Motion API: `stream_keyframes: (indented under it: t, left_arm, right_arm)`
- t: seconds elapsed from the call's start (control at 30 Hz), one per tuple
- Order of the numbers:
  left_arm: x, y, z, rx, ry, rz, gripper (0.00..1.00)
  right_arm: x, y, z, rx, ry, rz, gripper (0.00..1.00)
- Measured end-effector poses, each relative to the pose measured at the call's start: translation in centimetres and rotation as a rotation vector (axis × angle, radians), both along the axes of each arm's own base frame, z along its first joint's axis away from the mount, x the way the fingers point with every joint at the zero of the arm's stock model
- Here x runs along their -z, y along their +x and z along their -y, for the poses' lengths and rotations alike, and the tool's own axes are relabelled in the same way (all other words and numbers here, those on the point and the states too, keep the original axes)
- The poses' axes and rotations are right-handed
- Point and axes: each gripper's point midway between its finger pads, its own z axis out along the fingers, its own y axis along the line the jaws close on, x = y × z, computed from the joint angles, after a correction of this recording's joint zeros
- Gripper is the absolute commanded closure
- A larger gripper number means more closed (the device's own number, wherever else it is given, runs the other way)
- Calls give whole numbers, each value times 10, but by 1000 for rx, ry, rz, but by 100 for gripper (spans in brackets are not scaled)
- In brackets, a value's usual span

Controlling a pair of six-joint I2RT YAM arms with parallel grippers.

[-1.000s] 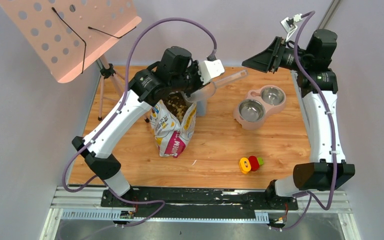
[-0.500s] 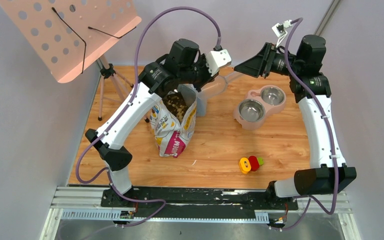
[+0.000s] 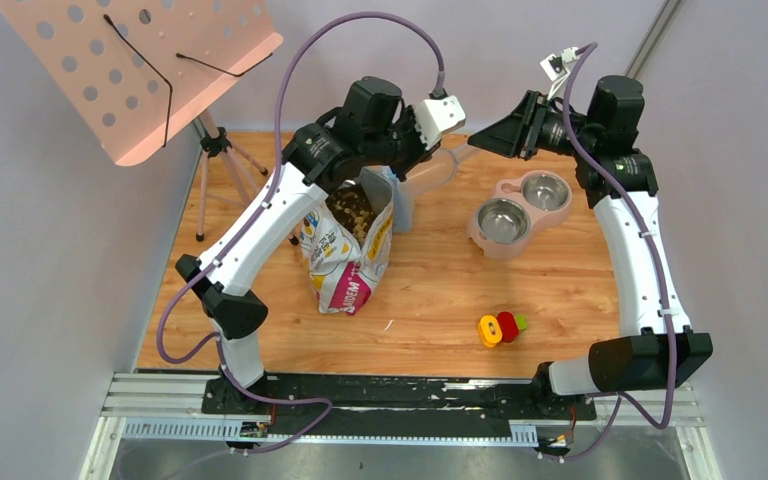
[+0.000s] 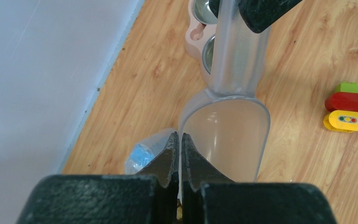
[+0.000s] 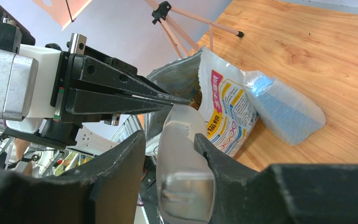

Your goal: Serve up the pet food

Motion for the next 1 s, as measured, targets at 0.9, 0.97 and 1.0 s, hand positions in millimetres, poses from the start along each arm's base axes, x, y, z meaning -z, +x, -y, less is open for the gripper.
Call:
stream_keyframes:
  t: [0.9, 0.97, 1.0]
  left_arm:
    - [7, 3, 5, 18, 16, 1, 100]
    - [7, 4, 5, 20, 20, 3, 100]
    - [8, 4, 5, 21, 21, 4, 100]
  right_arm:
    - [15, -2, 0, -14, -52, 12, 68]
    - [16, -3, 0, -16, -56, 12, 69]
    - [16, -3, 0, -16, -57, 11, 69]
